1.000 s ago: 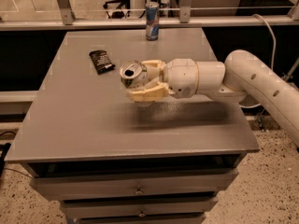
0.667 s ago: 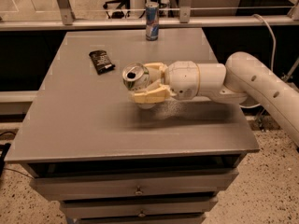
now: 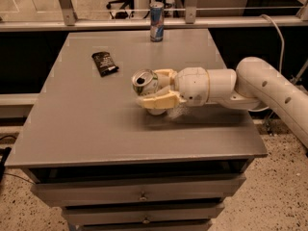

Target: Place 7up can upright

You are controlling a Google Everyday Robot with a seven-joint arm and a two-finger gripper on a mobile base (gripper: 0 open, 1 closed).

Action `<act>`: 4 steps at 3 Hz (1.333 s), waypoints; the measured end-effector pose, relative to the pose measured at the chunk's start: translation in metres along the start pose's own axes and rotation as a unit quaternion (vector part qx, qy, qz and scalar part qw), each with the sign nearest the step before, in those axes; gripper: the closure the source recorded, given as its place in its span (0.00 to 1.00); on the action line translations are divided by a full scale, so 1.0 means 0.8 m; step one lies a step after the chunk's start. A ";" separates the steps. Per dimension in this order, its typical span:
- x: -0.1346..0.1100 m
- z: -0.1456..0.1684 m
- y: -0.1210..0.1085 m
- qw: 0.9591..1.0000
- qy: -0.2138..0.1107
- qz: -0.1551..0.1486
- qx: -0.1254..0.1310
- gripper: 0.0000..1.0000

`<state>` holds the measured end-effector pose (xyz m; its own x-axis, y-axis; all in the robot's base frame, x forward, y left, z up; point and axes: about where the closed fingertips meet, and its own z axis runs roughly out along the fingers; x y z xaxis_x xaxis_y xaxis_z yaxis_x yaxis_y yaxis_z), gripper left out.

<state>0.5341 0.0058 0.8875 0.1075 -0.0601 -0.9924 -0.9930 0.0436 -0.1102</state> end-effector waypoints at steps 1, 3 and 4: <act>0.020 -0.015 0.000 1.000 0.012 0.015 0.015 0.01; 0.016 -0.056 -0.007 0.998 0.042 0.005 0.038 0.00; -0.018 -0.095 -0.021 0.996 0.069 -0.026 0.055 0.00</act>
Offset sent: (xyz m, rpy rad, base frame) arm 0.0036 -0.0437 -0.0267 -0.0548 0.0483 -0.0965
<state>0.5450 -0.0699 0.9079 0.1433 -0.2007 -0.9691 -0.9740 0.1452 -0.1740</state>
